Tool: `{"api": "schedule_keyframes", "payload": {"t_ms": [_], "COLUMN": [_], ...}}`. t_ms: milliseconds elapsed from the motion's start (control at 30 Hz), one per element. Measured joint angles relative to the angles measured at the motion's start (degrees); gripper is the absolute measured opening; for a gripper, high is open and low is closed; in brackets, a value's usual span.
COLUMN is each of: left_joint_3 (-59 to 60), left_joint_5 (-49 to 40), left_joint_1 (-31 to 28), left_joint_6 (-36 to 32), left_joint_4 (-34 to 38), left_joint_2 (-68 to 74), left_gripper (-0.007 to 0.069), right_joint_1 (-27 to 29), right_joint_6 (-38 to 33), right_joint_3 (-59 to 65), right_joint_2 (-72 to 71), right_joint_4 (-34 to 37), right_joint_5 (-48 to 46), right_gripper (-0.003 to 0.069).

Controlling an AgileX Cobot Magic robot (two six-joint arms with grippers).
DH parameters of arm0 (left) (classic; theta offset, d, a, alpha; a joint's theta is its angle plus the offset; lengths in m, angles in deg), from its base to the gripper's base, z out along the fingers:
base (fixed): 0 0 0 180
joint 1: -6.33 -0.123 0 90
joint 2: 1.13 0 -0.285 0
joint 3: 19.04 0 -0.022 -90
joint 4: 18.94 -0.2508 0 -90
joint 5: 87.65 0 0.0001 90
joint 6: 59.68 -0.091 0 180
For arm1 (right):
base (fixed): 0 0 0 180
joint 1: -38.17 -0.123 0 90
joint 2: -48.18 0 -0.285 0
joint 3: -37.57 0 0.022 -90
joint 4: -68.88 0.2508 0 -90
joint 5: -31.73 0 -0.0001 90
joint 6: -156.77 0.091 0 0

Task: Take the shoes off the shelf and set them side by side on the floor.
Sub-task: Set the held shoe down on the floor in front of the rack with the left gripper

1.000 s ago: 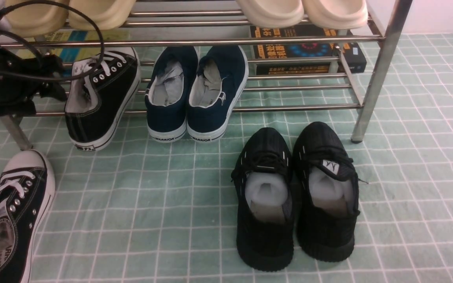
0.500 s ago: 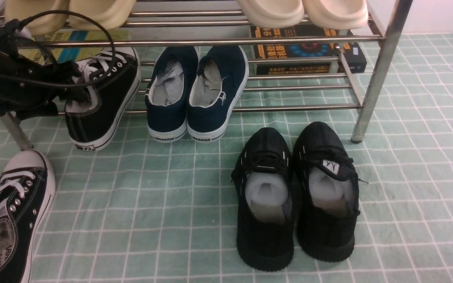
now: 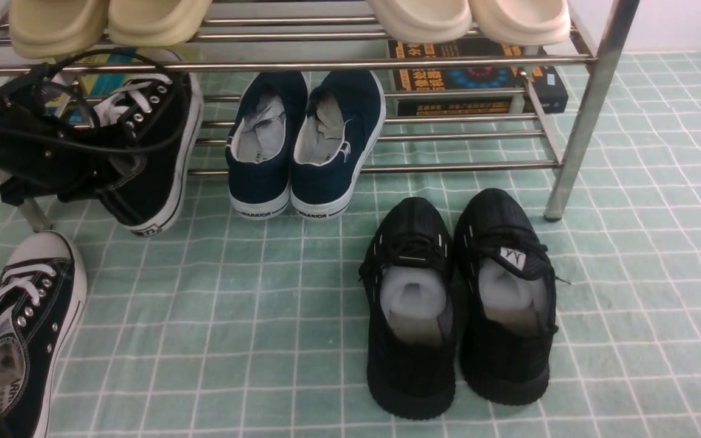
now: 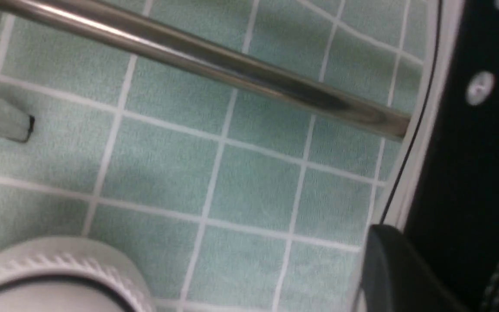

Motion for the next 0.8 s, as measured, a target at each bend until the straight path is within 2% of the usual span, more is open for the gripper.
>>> {"api": "schedule_keyframes", "payload": {"t_ms": [367, 467, 600, 800], "left_joint_3": [0.2, 1.9, 6.9, 20.7], "left_joint_5": [-21.4, -28.7, -29.5, -24.0], "left_joint_1": [0.1, 0.1, 0.1, 0.1], "left_joint_6": [11.2, 17.6, 20.9, 25.7], "left_joint_4": [-13.7, -19.4, -21.7, -22.5], "left_joint_2": [-16.4, -22.1, -25.6, -30.6], "left_gripper": [0.0021, 0.0021, 0.0021, 0.0021], "right_joint_1": [0.0, 0.0, 0.0, 0.0], "right_joint_6": [0.0, 0.0, 0.0, 0.0], "right_joint_3": [0.0, 0.0, 0.0, 0.0], "right_joint_2": [0.0, 0.0, 0.0, 0.0], "right_joint_4": [0.0, 0.0, 0.0, 0.0], "right_joint_5": [0.0, 0.0, 0.0, 0.0], "right_gripper": [0.0237, 0.0237, 0.0237, 0.0237]}}
